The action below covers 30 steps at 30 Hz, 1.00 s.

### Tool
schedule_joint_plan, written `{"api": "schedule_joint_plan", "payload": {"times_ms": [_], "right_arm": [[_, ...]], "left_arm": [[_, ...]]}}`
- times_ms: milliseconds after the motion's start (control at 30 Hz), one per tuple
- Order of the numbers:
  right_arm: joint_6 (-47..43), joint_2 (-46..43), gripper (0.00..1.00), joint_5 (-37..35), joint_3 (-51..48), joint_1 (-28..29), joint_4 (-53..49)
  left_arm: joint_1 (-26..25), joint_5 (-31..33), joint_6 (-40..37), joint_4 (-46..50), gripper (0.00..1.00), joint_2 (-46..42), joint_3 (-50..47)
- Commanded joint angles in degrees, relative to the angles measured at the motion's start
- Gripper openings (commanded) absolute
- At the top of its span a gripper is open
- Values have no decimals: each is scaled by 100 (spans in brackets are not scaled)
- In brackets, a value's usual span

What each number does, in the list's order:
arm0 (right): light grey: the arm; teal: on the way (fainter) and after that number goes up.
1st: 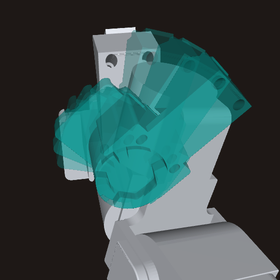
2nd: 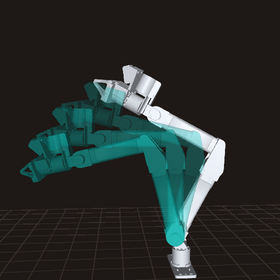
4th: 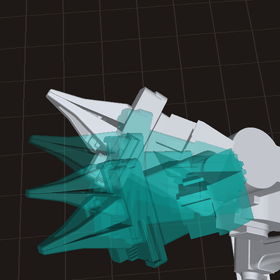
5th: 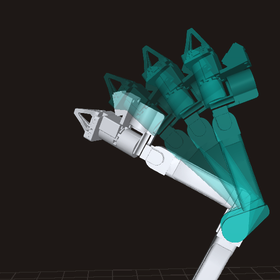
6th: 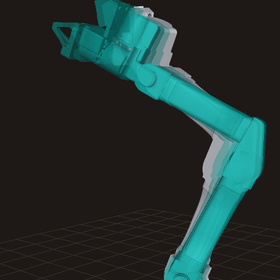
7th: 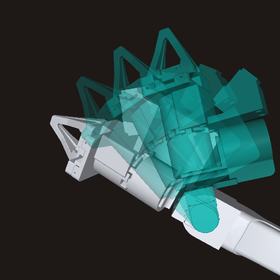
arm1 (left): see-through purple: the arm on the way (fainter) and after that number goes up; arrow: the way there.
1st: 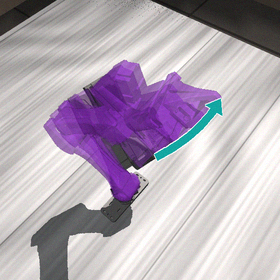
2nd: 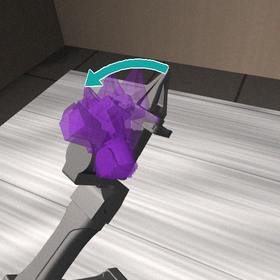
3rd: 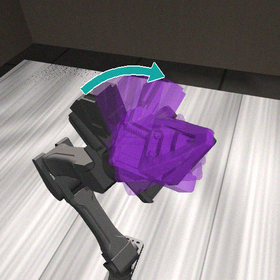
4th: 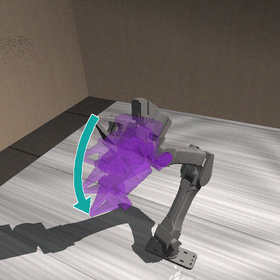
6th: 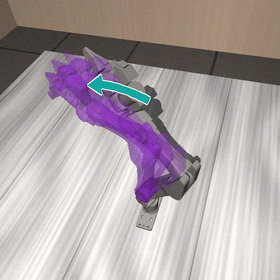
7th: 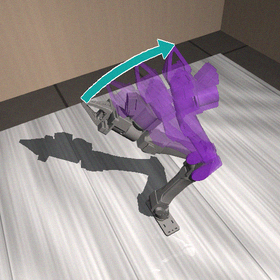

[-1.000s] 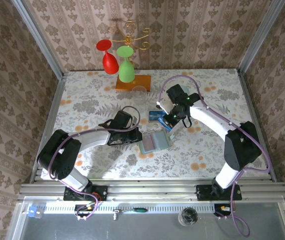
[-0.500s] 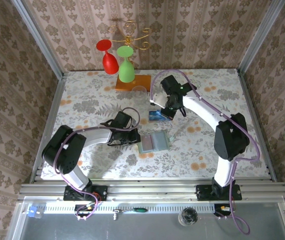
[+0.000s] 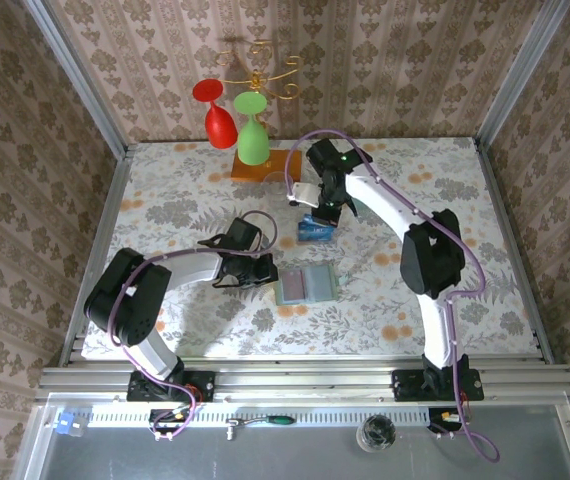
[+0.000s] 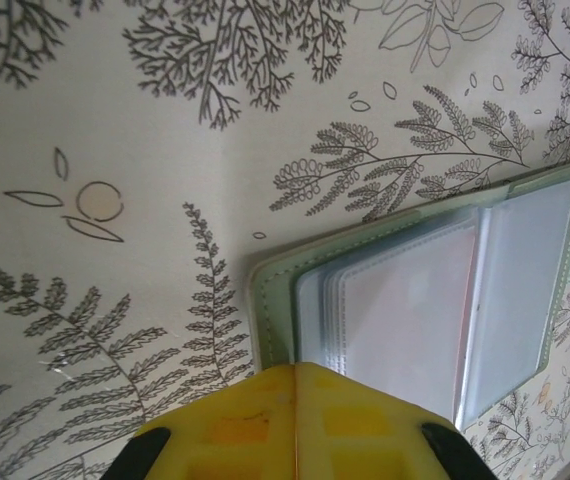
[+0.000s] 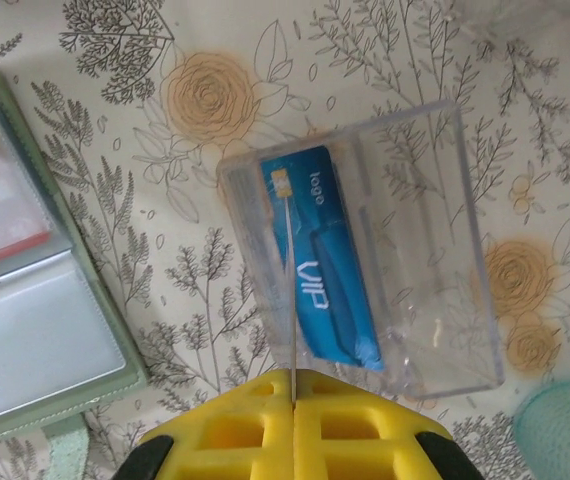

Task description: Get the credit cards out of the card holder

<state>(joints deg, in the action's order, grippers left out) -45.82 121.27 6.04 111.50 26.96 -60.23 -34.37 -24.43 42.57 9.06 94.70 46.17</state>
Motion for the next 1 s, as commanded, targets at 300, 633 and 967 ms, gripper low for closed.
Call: {"api": "schedule_joint_plan", "payload": {"times_ms": [300, 633, 967], "right_arm": [[-583, 596, 0, 221, 798, -77, -634], [-764, 814, 0, 338, 824, -76, -716], [-627, 984, 16, 396, 917, -77, -745]], "left_arm": [[97, 7, -70, 269, 8, -175, 100], [145, 70, 45, 149, 8, -250, -93], [194, 67, 2, 201, 8, -215, -34]]}}
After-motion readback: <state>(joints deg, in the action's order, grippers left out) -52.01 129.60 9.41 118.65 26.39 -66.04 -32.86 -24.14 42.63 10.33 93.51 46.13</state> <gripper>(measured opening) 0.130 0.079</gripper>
